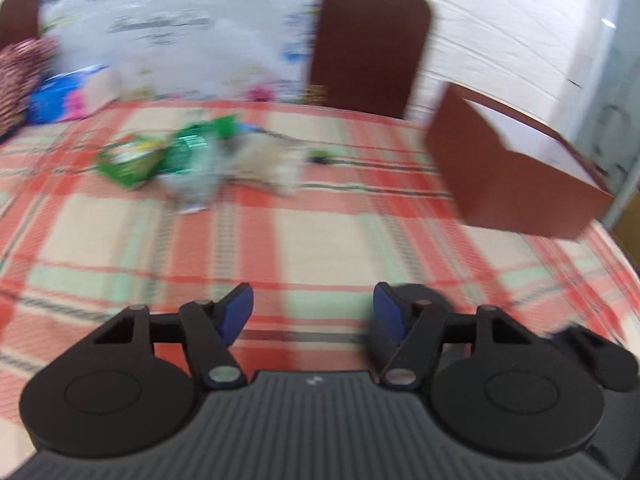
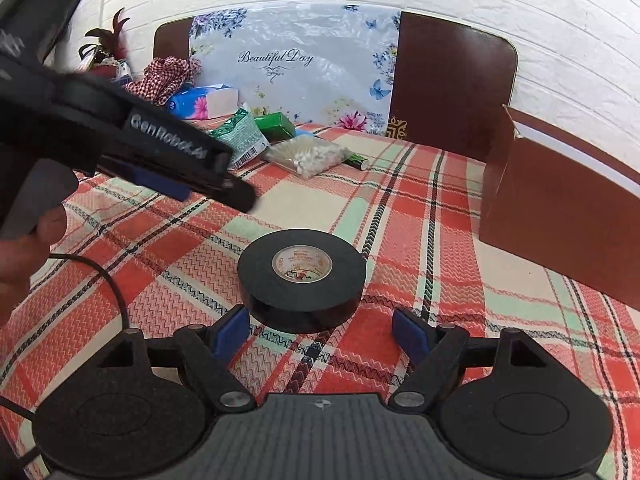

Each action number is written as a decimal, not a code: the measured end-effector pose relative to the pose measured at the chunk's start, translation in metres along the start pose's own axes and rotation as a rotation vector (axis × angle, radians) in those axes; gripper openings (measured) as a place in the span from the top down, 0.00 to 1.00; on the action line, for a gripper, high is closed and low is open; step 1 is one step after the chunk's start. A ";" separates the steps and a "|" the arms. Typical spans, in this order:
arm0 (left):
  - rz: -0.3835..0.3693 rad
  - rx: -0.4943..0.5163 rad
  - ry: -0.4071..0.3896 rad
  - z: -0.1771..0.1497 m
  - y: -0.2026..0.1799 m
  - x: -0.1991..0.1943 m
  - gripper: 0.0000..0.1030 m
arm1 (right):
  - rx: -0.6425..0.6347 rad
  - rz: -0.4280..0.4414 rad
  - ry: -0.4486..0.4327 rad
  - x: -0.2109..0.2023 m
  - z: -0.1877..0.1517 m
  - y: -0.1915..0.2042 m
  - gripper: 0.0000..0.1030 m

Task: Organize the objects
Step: 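Grasp the black tape roll by its rim with the left gripper, then carry the black tape into the brown box and open the left gripper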

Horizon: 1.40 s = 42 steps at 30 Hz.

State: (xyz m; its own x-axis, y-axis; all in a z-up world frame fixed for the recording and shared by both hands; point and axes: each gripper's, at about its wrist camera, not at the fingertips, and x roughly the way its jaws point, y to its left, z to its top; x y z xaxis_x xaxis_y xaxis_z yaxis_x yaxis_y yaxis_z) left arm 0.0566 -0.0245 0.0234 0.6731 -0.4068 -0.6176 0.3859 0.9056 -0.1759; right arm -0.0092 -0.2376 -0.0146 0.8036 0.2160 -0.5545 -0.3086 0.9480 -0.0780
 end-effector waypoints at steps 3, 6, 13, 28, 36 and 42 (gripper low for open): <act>-0.072 0.048 0.070 -0.001 -0.024 0.011 0.48 | 0.013 0.011 0.003 0.001 0.000 -0.002 0.25; -0.036 0.061 0.143 -0.012 -0.035 0.030 0.57 | 0.030 0.032 0.020 0.005 0.002 -0.005 0.24; -0.015 -0.009 0.147 -0.009 -0.031 0.031 0.69 | -0.015 0.073 -0.004 0.013 0.009 0.003 0.33; -0.183 0.255 -0.081 0.135 -0.181 0.045 0.71 | 0.074 -0.314 -0.388 -0.030 0.056 -0.113 0.33; -0.129 0.344 -0.086 0.159 -0.257 0.133 0.56 | 0.220 -0.438 -0.300 0.021 0.063 -0.220 0.18; -0.064 0.335 -0.073 0.150 -0.254 0.151 0.52 | 0.274 -0.424 -0.356 0.024 0.048 -0.233 0.20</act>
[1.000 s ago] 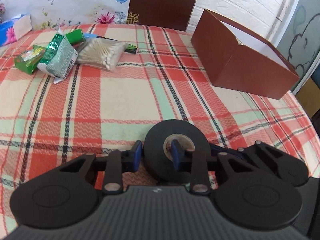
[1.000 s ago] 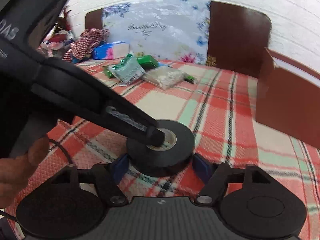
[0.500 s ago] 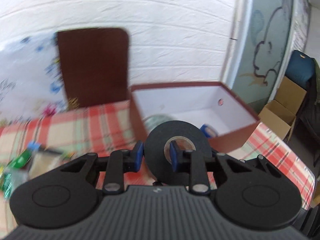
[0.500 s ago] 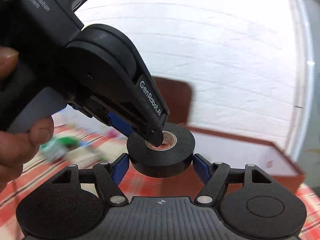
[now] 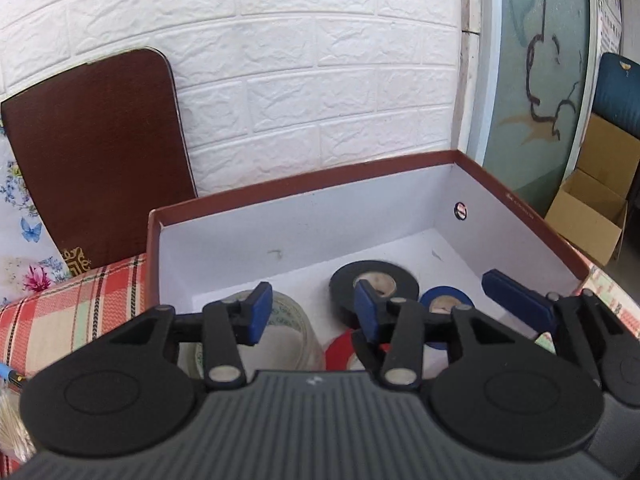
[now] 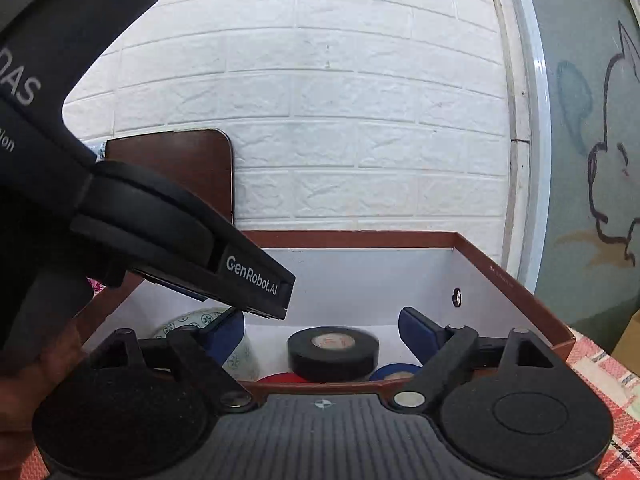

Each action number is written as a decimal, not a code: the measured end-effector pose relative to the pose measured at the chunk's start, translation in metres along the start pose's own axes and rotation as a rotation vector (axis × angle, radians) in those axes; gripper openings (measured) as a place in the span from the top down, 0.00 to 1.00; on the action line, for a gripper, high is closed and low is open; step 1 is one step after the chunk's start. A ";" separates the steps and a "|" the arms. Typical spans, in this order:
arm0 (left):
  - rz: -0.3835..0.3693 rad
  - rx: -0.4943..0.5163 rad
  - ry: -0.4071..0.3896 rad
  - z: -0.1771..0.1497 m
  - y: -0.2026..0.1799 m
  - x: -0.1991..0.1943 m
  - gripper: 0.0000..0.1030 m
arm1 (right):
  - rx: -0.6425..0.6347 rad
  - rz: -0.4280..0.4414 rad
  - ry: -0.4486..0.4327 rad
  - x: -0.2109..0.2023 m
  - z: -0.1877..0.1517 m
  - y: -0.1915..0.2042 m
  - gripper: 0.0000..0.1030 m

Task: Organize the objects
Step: 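Carry the black tape into the brown box and open the left gripper, then move the left gripper back toward the green snack bag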

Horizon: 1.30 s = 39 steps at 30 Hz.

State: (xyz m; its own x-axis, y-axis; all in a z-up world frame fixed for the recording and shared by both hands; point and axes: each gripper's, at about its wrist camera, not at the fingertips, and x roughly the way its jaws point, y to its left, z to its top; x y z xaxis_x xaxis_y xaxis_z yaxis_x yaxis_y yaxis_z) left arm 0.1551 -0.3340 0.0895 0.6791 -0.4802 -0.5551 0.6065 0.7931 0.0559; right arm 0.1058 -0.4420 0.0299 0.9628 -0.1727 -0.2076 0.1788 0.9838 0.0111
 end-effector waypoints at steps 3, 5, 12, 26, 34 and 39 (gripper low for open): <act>0.017 0.010 -0.001 0.000 -0.003 -0.008 0.52 | 0.001 0.010 -0.014 -0.003 -0.002 0.000 0.23; 0.016 0.010 0.001 0.002 -0.004 -0.018 0.52 | -0.017 0.005 -0.032 -0.009 -0.002 0.003 0.23; 0.029 0.023 -0.029 -0.014 -0.005 -0.070 0.48 | -0.005 -0.008 -0.106 -0.066 -0.011 0.012 0.22; 0.325 -0.261 0.157 -0.213 0.165 -0.138 0.33 | -0.145 0.372 0.352 -0.077 -0.064 0.129 0.32; 0.581 -0.425 0.051 -0.262 0.278 -0.171 0.14 | -0.238 0.524 0.406 -0.063 -0.061 0.207 0.29; 0.695 -0.555 0.023 -0.273 0.343 -0.174 0.17 | -0.308 0.583 0.296 -0.051 -0.052 0.273 0.34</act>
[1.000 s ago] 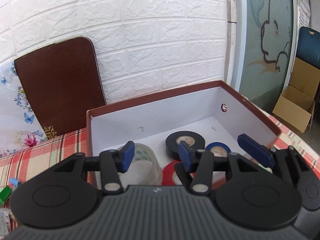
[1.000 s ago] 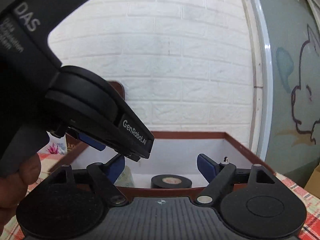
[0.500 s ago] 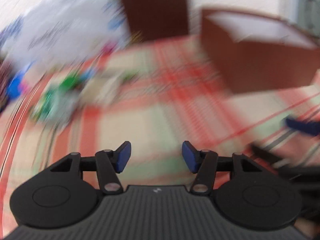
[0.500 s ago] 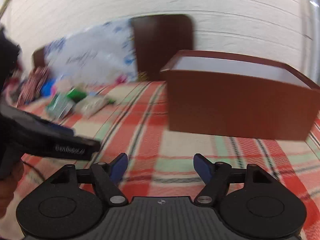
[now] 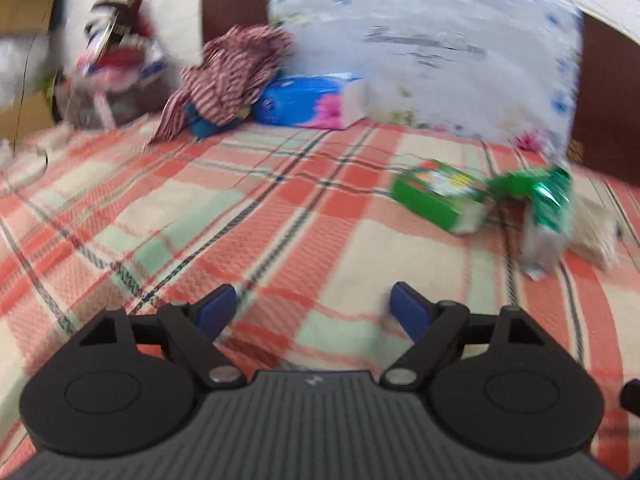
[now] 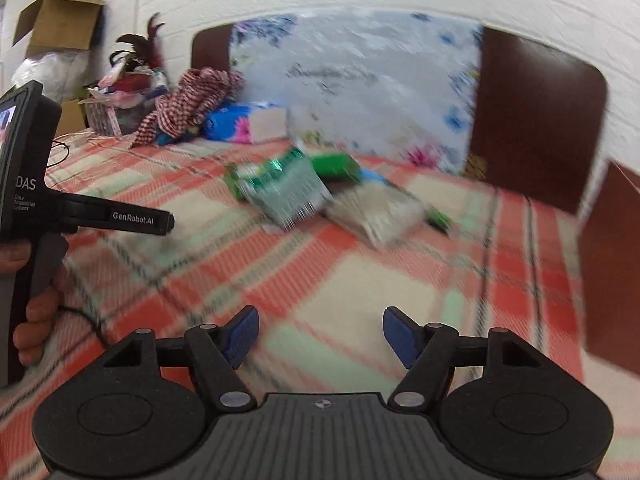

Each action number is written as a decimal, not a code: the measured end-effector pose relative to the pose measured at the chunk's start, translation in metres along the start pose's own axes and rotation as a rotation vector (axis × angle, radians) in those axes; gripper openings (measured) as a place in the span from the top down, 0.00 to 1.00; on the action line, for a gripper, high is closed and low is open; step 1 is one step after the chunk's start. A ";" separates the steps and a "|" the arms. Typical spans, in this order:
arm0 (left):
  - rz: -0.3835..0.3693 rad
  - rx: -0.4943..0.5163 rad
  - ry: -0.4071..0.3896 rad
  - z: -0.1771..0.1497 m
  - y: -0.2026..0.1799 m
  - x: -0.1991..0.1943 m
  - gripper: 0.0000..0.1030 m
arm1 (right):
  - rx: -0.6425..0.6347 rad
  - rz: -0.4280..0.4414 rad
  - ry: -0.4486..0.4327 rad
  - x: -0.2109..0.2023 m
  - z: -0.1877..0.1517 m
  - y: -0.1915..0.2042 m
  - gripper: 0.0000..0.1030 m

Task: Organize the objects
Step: 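Move the left gripper back toward the green snack bag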

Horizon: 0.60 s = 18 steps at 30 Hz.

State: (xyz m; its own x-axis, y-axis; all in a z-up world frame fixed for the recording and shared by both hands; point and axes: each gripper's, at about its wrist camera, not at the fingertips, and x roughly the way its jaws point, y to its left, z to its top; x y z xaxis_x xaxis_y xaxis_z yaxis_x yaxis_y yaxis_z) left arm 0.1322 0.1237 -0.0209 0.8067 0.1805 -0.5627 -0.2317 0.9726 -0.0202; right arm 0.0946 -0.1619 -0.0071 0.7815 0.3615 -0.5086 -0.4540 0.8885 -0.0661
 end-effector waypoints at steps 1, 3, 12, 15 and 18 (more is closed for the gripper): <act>0.003 -0.022 -0.005 0.004 0.005 0.005 0.18 | -0.014 -0.002 -0.028 0.007 0.011 0.007 0.34; 0.003 -0.022 -0.004 0.006 0.005 0.011 0.18 | -0.017 -0.001 -0.090 0.019 0.034 0.018 0.33; -0.034 -0.025 -0.017 0.002 0.006 0.004 0.18 | 0.091 -0.032 -0.048 0.075 0.074 0.012 0.72; -0.043 -0.035 -0.021 0.003 0.008 0.003 0.18 | 0.138 -0.052 -0.053 0.042 0.049 -0.005 0.76; -0.043 -0.035 -0.021 0.003 0.008 0.002 0.18 | 0.380 0.039 0.015 -0.002 0.013 -0.039 0.88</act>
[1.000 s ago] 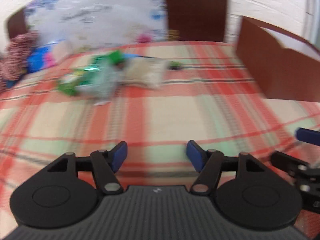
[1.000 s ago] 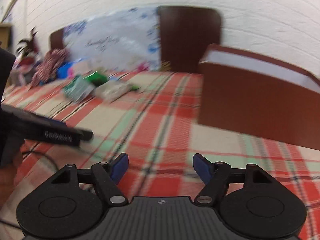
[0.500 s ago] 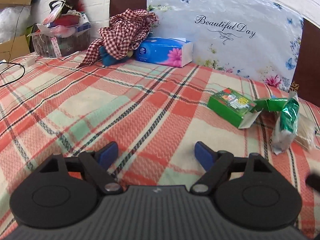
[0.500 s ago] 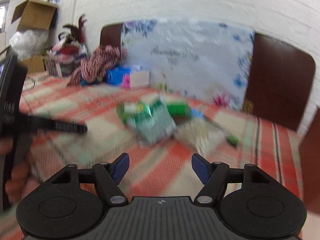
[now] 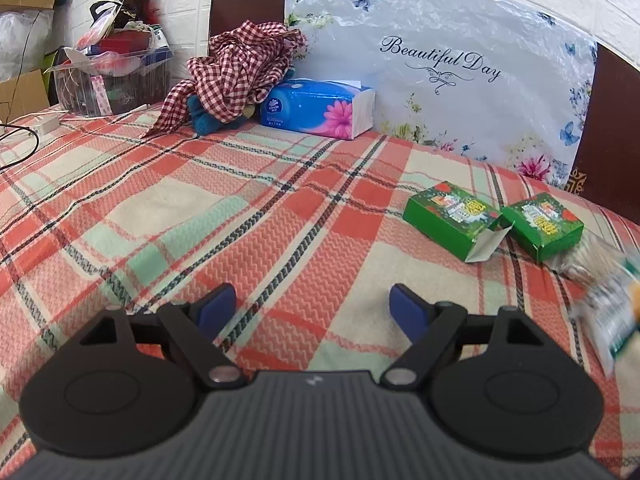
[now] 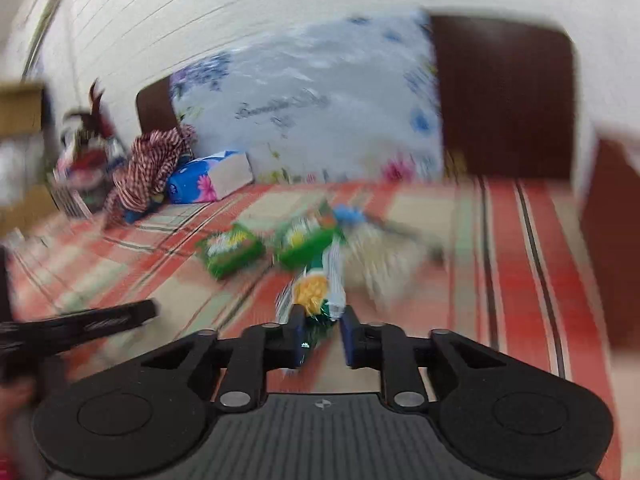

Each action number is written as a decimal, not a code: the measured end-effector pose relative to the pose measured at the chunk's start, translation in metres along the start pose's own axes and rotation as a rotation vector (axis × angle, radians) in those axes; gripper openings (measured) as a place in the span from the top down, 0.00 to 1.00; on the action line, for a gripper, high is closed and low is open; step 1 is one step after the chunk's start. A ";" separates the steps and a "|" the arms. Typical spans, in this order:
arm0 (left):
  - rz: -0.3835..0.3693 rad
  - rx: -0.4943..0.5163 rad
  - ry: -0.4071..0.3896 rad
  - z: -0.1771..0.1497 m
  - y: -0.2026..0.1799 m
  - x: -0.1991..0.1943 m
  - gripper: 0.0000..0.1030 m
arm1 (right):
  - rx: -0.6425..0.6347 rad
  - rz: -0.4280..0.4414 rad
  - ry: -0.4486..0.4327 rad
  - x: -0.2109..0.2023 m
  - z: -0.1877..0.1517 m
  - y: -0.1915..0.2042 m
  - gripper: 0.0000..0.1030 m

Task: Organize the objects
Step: 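Move the left gripper back toward the green snack bag, then pinch the green snack bag with the left gripper and lift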

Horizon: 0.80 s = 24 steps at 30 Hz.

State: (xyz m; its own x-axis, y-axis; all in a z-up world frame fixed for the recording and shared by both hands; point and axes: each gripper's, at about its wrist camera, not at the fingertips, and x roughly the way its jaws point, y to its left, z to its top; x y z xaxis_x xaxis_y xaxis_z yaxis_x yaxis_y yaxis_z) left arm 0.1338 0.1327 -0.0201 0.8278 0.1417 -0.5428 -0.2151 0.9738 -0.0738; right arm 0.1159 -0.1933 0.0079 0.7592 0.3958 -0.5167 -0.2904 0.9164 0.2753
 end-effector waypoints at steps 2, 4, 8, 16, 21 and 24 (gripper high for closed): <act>0.000 0.003 0.000 0.000 0.000 0.000 0.18 | 0.193 0.090 0.057 -0.032 -0.020 -0.032 0.91; 0.003 0.013 0.003 0.001 -0.002 -0.001 0.18 | 0.274 0.095 0.096 -0.059 -0.040 -0.056 0.84; 0.031 0.071 0.024 -0.001 -0.013 -0.005 0.18 | 0.241 -0.116 0.035 -0.107 -0.061 -0.084 0.66; -0.337 0.070 0.157 -0.004 -0.084 -0.067 0.23 | -0.085 -0.160 0.008 -0.096 -0.069 -0.044 0.34; -0.504 0.043 0.254 0.003 -0.126 -0.076 0.15 | -0.321 -0.115 -0.006 -0.055 -0.059 0.007 0.18; -0.521 0.033 0.307 0.003 -0.140 -0.065 0.13 | -0.412 -0.120 -0.006 -0.027 -0.051 0.023 0.16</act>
State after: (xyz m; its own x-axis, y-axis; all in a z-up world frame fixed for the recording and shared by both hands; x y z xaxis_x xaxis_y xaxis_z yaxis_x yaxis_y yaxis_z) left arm 0.1118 -0.0125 0.0280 0.6313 -0.4086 -0.6592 0.1991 0.9069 -0.3715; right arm 0.0590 -0.1800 -0.0137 0.8052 0.2853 -0.5199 -0.4069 0.9035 -0.1343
